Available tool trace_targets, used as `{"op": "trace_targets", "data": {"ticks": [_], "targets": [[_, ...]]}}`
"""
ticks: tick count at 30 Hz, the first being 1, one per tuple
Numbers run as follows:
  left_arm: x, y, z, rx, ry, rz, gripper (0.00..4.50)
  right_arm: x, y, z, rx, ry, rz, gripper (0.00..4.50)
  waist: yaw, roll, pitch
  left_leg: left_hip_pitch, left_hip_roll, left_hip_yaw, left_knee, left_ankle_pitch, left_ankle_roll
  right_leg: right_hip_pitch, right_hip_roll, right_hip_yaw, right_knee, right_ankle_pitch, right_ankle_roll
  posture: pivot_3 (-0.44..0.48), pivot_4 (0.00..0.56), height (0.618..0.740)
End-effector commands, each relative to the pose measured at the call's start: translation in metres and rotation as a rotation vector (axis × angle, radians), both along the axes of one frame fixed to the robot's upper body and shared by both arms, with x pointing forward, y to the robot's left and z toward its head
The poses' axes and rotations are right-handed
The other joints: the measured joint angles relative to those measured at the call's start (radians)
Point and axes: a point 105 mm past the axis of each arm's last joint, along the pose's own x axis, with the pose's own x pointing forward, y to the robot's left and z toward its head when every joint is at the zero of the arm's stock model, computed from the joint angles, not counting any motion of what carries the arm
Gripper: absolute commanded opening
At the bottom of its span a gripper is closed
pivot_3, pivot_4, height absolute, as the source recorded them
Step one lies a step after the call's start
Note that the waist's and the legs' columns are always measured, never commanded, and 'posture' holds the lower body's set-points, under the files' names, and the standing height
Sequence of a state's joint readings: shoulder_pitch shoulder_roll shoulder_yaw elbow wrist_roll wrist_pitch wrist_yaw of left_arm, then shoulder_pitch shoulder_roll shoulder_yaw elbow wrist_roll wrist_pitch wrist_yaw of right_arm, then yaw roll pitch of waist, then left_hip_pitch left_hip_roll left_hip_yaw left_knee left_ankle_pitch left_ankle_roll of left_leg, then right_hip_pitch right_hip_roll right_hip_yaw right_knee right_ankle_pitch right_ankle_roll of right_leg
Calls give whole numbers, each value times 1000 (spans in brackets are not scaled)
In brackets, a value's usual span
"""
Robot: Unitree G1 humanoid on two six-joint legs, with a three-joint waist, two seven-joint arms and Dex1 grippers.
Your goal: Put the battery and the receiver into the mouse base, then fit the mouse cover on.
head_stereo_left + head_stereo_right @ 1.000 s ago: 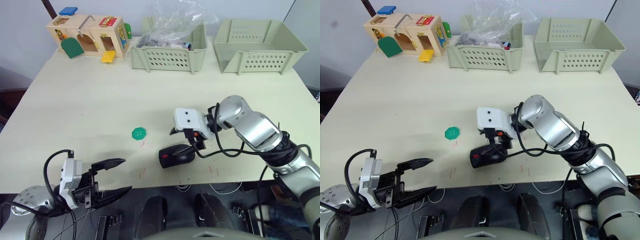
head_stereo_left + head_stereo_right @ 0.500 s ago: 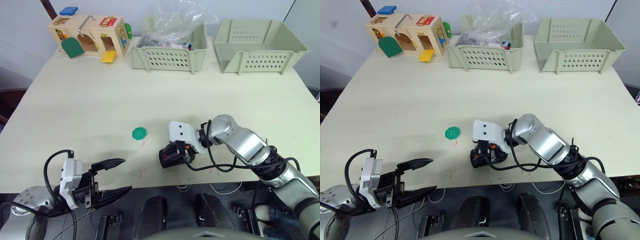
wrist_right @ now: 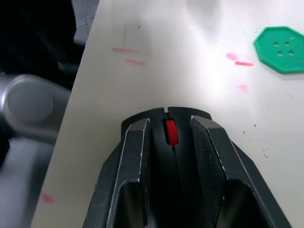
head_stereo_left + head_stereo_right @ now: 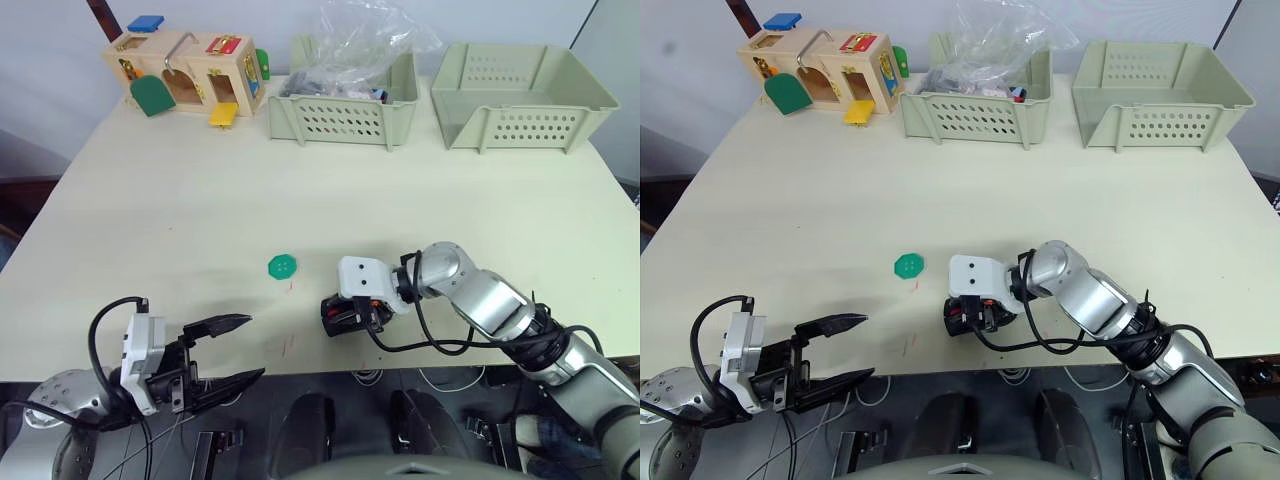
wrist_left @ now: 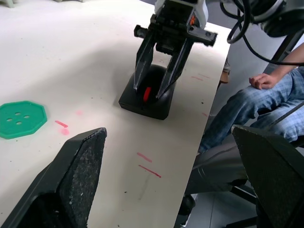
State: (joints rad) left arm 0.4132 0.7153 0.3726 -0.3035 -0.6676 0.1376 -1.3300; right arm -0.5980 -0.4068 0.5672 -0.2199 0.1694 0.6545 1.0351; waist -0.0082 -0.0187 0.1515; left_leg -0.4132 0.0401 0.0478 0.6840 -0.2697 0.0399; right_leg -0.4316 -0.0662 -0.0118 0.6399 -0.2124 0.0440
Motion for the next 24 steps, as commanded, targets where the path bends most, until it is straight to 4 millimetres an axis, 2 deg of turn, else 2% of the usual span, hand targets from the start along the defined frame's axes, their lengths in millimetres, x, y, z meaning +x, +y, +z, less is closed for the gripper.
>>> {"op": "trace_targets", "data": {"ticks": [1, 5, 8, 12, 17, 20, 24], "targets": [[-1, -4, 4, -2, -15, -21, 4500, 6, -23, 28, 215, -22, -88, 1391, 2, 0, 0, 0, 0, 0, 0, 0, 0, 0, 0, 0, 0, 0, 0, 0, 150, 740], [-1, -4, 4, -6, -13, -23, 4500, -2, -41, 28, 355, 40, -95, 1391, -2, 0, 1, -1, 0, 0, 0, 0, 0, 0, 0, 0, -1, 0, 0, 0, 150, 740], [0, -5, 4, -9, -14, -23, 4500, -1, -57, 16, 461, 125, -236, 1391, -5, 0, 1, 0, 1, 0, 0, 0, 0, 0, 2, 0, 0, 0, 0, 0, 150, 740], [2, -5, 5, -10, -13, -24, 4500, 1, -62, 2, 546, 137, -355, 1391, -6, 0, 1, 0, 1, 0, -1, 0, 0, -1, 2, 0, 1, -1, -1, 0, 150, 740], [5, -5, 5, -10, -16, -24, 4500, 0, -58, -5, 591, 148, -403, 1391, -1, 0, 1, 1, 1, 0, -1, 0, 0, -1, 2, 1, 1, -1, -1, 0, 150, 740], [7, -5, 6, -10, -18, -23, 4500, -3, -56, -33, 548, 177, -452, 1391, -1, 0, 1, 0, 1, 0, -1, 0, 0, -1, 2, 1, 1, -1, -1, 0, 150, 740], [7, -5, 6, -11, -18, -19, 4500, -18, -49, -76, 438, 215, -448, 1391, -7, -1, -1, 3, 1, 1, -1, 0, 0, 1, 2, 2, 1, -1, -1, 0, 150, 740]]}}
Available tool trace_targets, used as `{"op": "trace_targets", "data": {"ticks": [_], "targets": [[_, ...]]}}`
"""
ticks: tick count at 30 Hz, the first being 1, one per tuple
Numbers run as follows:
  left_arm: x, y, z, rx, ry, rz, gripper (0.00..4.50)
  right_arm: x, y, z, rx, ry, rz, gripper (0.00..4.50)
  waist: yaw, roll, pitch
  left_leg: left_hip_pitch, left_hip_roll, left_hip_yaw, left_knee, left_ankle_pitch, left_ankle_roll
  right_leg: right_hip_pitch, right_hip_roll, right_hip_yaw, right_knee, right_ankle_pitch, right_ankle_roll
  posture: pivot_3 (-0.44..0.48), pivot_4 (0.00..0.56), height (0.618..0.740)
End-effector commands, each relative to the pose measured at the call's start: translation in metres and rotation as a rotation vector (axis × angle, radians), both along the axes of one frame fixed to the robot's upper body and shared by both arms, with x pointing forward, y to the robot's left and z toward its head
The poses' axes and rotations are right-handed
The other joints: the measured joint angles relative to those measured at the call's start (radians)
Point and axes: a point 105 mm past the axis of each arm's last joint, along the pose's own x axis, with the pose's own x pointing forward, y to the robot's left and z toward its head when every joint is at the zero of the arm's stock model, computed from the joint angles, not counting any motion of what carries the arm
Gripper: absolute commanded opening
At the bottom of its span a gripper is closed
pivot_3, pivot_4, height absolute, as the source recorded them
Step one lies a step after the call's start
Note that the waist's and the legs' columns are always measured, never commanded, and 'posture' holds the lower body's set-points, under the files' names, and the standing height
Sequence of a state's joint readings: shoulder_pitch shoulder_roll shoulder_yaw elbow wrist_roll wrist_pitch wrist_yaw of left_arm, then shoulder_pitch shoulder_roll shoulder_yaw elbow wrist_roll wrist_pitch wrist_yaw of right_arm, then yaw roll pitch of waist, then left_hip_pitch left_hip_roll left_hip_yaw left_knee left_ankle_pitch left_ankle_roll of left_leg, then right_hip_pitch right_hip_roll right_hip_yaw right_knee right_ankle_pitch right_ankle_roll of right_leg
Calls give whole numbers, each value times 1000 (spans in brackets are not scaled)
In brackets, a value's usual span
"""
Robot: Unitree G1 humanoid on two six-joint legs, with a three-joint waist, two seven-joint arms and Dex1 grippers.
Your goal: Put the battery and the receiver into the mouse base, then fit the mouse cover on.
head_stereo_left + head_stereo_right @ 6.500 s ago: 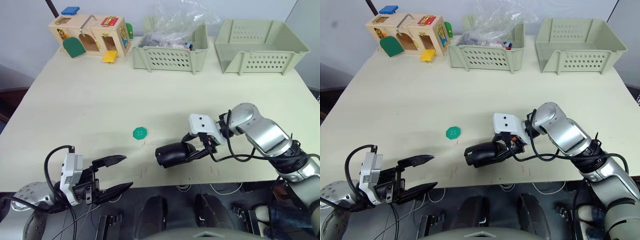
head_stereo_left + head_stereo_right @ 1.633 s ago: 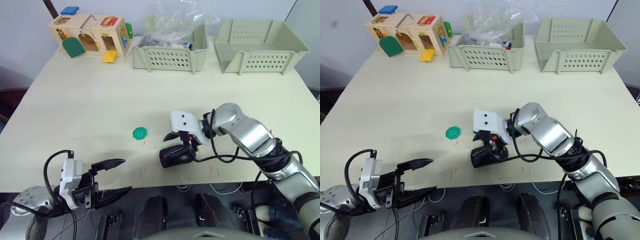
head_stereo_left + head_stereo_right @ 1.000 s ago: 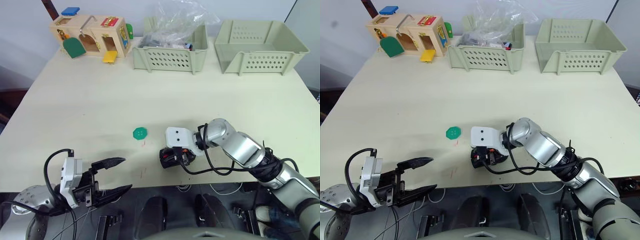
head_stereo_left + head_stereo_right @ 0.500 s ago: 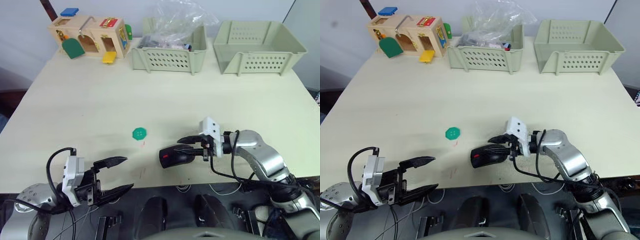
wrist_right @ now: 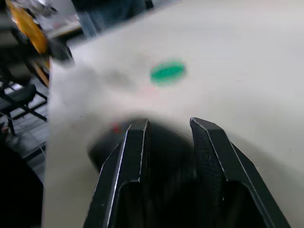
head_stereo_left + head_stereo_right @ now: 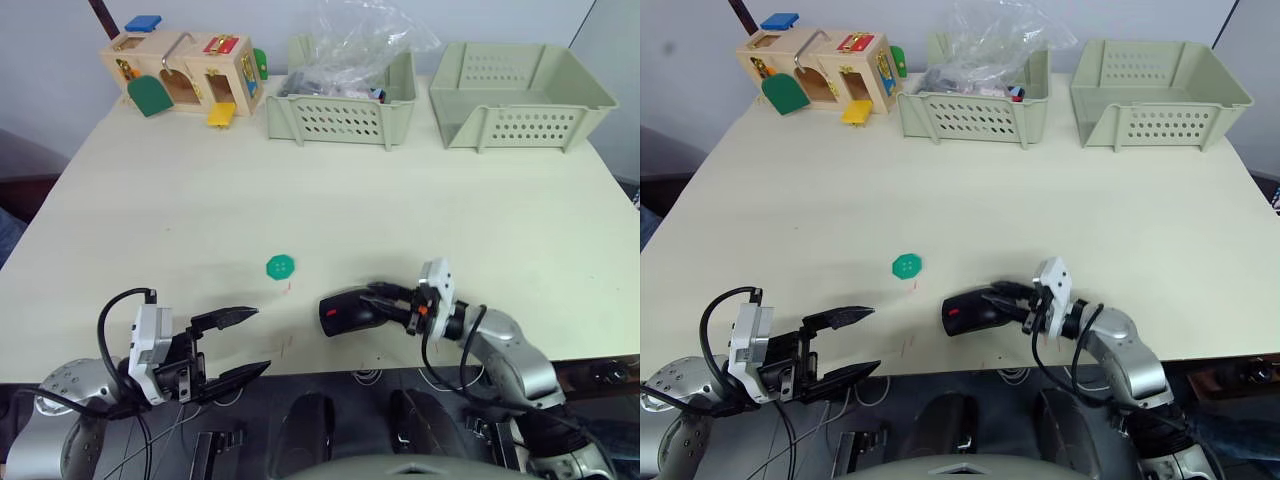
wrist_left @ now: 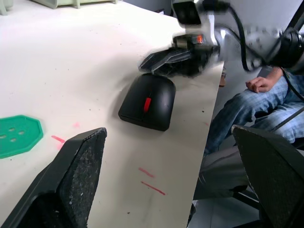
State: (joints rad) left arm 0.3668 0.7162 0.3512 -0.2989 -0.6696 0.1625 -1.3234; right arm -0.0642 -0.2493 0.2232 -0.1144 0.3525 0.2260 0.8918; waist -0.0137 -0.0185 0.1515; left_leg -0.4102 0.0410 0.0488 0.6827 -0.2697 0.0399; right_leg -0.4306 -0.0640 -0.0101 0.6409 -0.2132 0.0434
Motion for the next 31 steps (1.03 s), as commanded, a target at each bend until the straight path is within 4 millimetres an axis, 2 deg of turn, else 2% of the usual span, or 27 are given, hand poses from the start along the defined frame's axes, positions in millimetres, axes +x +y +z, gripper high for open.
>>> {"op": "trace_targets", "data": {"ticks": [1, 3, 5, 7, 8, 9, 12, 14, 17, 19, 20, 21, 23, 24, 29, 31], "targets": [[0, 0, 4, 1, -13, -3, 4500, -13, 3, -42, -112, 65, 22, 1391, -4, -2, -1, 1, 0, 0, 0, 0, 0, 1, 0, 0, 0, 0, 0, 0, 150, 740], [-1, 0, 3, 0, -12, -1, 4500, -9, 0, -41, -96, 54, -8, 1391, -4, -3, -2, 6, 1, 1, -3, 0, 0, 4, 1, 0, 0, -1, -2, 0, 150, 740], [1, 0, 6, -16, -11, 21, 4500, 4, -5, -18, -26, 0, -89, 1391, -2, -3, -2, 16, 1, 2, -9, 0, 0, 11, 0, 1, -1, -4, -3, 0, 150, 740], [4, 1, 8, -39, -9, 53, 4500, 10, -11, 2, -11, -78, -141, 1391, -2, -2, -1, 17, 2, 1, -10, 0, 0, 11, 1, 0, -1, -5, -2, 0, 150, 740], [6, 2, 10, -54, -8, 76, 4500, 7, -11, 16, 66, -79, -116, 1391, -1, -1, -1, 17, 2, 1, -10, 0, 0, 11, 1, 0, -1, -6, -2, 0, 150, 740], [9, 4, 11, -67, -7, 107, 4500, 7, -18, 23, 68, -91, -131, 1391, 0, -1, 0, 17, 2, 1, -10, 0, 0, 11, 1, 0, 0, -6, -2, 0, 150, 740], [13, 7, 14, -91, 0, 164, 4500, 6, -34, 33, 50, -112, -158, 1391, 2, -1, 1, 15, 3, 1, -10, 0, 0, 10, 0, 1, -1, -4, -5, 0, 150, 740], [16, 13, 12, -80, 1, 229, 4500, -2, -56, 39, 18, -132, -151, 1391, 5, -1, 1, 14, 2, 1, -10, 0, 0, 9, 0, 1, -1, -4, -5, 0, 150, 740], [15, 23, 12, -84, 26, 320, 4500, -14, -103, 43, -66, -117, -183, 2249, 11, -2, 2, 13, 0, 1, -10, 0, 0, 10, -1, 1, -2, -4, -4, 0, 150, 740], [13, 32, 6, -59, 67, 386, 4500, -23, -132, 43, -153, -111, -189, 3179, 11, -2, 2, 13, 0, 1, -10, 0, 0, 10, -2, 1, -2, -4, -3, 0, 150, 740], [13, 34, 5, -52, 79, 405, 4500, -25, -140, 43, -176, -109, -196, 3475, 11, -2, 2, 13, -1, 2, -10, 0, 0, 10, -2, 1, -2, -4, -3, 0, 150, 740], [11, 35, 4, -51, 87, 412, 4500, -26, -149, 43, -189, -106, -214, 4085, 9, -2, 2, 14, 0, 2, -10, 0, 0, 10, -2, 1, -2, -6, 0, 0, 150, 740], [8, 43, -4, 5, 116, 455, 4500, -33, -172, 42, -224, -83, -254, 4384, 8, -3, 2, 15, 1, 1, -10, 0, 0, 10, 0, 0, -2, -7, 0, 0, 150, 740], [7, 45, -7, 17, 130, 474, 4500, -37, -180, 41, -239, -73, -265, 4384, 8, -2, 2, 15, 1, 1, -10, 0, 0, 10, 0, 0, -2, -7, 0, 0, 150, 740], [5, 49, -10, 49, 131, 508, 4500, -45, -191, 42, -257, -58, -261, 4384, 8, -3, 2, 14, 1, 1, -10, 0, 0, 9, 0, 1, -2, -7, 0, 0, 150, 740], [4, 47, -9, 10, 156, 503, 4500, -45, -192, 41, -265, -56, -258, 4384, 8, -3, 2, 14, 1, 1, -10, 0, 0, 10, 0, 1, -2, -7, 0, 0, 150, 740]]}}
